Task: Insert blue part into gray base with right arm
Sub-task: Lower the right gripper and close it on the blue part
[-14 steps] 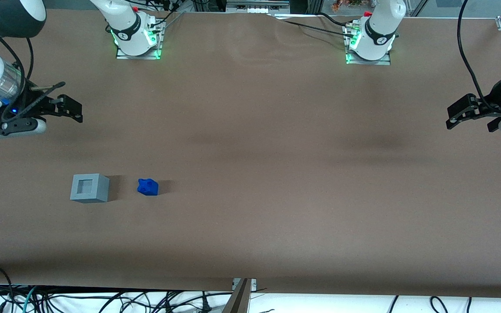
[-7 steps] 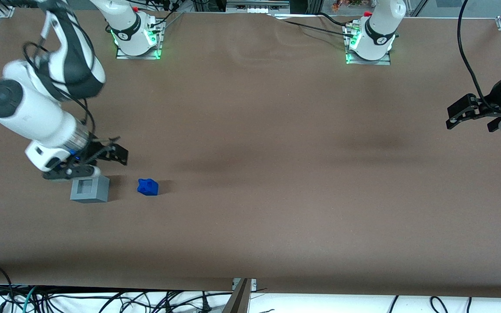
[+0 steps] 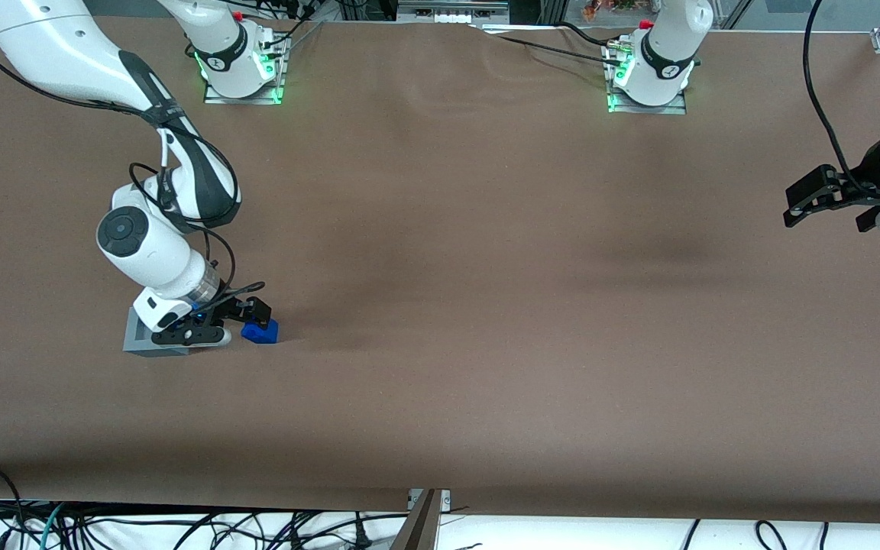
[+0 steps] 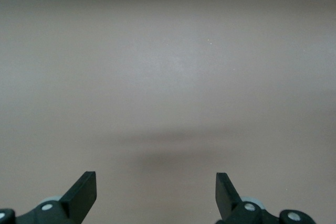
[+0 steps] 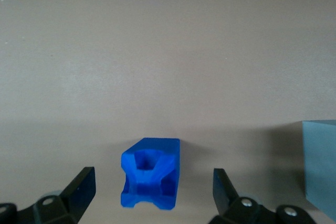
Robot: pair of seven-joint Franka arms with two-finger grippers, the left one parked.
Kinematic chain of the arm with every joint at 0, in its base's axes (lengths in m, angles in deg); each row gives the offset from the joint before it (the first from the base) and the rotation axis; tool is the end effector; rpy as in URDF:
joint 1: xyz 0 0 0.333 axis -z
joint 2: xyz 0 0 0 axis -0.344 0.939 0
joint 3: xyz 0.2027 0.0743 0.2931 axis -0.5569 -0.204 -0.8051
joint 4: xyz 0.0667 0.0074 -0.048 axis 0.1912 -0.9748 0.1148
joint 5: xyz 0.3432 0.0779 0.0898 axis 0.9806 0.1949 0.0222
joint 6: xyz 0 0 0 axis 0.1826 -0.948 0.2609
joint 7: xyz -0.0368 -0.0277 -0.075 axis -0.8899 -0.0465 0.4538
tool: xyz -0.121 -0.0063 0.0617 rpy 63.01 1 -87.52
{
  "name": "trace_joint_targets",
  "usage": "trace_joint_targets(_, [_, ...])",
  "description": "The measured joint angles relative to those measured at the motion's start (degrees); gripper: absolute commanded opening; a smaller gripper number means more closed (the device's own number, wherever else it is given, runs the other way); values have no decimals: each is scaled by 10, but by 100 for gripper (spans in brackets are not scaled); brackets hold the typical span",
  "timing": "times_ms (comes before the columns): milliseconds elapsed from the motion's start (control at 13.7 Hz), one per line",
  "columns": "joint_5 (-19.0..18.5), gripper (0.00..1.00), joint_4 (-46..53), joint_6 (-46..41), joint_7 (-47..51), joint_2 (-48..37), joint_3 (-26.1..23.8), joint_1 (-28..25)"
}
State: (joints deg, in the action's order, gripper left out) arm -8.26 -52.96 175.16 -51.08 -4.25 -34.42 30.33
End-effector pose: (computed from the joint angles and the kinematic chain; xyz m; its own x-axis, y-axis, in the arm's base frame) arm 0.6584 0.1213 0.2932 0.9833 0.0097 0.1817 0.0234 -0.9970 -0.0734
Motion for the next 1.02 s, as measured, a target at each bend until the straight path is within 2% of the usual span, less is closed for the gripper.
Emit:
trace_joint_targets(366, [-10,91,-1,2,29,8,-1,-6])
trace_joint_targets(512, [-13,85,-1,7,36,13,-2,-11])
trace_joint_targets(732, [-21,69,-1,16,38,21,-2,-13])
trace_joint_targets(1024, [-26,35,-1,22,38,28,-1,-13])
